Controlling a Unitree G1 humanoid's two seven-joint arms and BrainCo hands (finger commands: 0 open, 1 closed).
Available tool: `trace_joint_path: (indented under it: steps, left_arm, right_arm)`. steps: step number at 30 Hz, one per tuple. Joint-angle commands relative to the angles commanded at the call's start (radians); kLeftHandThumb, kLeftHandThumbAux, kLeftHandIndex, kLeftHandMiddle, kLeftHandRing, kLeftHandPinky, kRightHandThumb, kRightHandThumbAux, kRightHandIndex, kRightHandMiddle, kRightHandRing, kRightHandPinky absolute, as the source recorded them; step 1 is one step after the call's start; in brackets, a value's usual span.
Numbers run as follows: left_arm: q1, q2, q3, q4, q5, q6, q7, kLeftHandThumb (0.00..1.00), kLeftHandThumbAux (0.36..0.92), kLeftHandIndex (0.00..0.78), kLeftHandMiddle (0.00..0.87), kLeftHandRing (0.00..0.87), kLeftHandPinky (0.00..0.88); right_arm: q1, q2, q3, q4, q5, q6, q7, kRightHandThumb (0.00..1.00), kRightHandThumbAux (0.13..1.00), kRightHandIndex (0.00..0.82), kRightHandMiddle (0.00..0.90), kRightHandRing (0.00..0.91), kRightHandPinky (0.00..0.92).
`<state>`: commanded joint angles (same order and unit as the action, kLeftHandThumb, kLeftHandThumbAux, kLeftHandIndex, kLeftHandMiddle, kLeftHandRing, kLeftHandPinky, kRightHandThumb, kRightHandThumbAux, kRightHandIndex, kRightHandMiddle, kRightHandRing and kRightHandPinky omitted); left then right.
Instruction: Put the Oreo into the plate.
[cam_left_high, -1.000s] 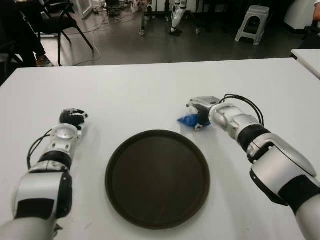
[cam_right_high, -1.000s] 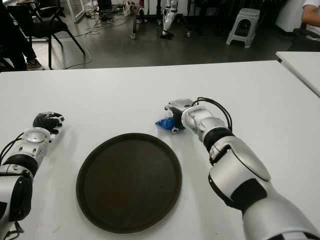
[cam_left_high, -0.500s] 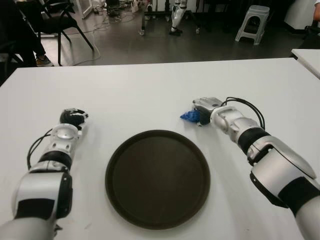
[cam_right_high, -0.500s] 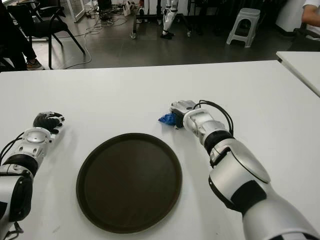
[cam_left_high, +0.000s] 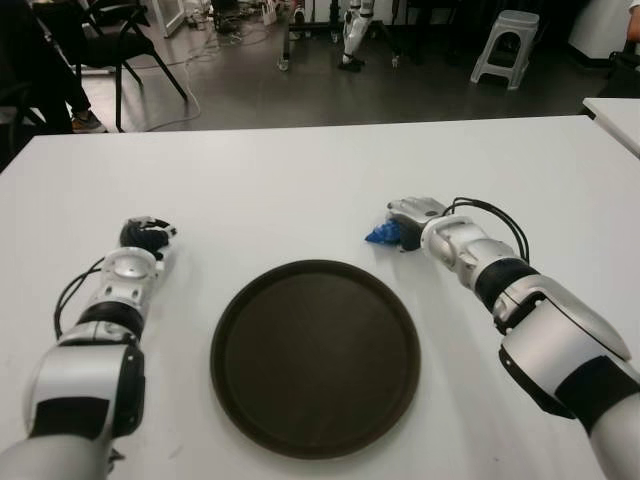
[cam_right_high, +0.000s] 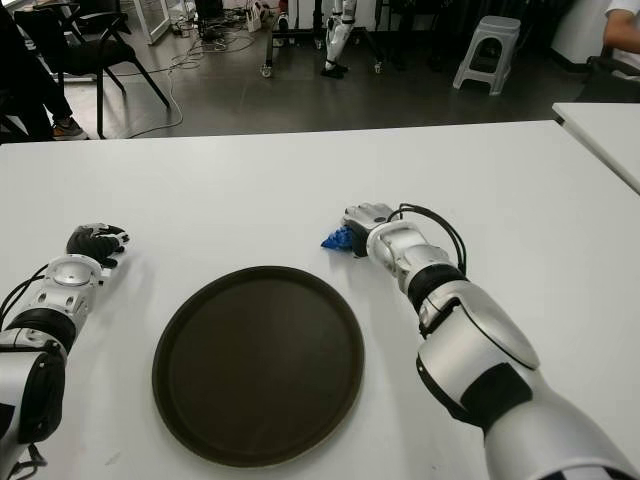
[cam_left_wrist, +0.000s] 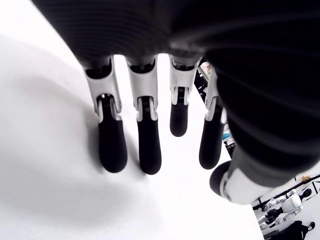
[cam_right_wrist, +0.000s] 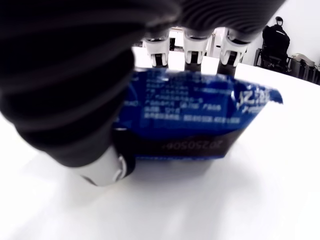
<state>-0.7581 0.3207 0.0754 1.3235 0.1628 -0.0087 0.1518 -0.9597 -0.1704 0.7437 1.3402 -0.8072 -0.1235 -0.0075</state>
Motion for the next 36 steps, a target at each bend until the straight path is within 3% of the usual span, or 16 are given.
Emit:
trace_joint_path:
  steps: [22,36]
  left_arm:
    - [0.002,0.004,0.002,0.002,-0.005,-0.006,-0.009,0.677,0.726,0.398,0.139,0.144,0.135]
    - [0.0,0.002,0.0,0.001,-0.002,-0.002,-0.01,0.678,0.726,0.398,0.14,0.152,0.154]
  right_arm:
    - [-0.003,0.001,-0.013,-0.004,0.001,-0.005,0.017,0.69,0.736,0.412,0.055,0.058,0.079]
    - [0.011,0.001,-0.067,-0.012,0.02,0.0,-0.079,0.691,0.735,0.412,0.059,0.073,0.1]
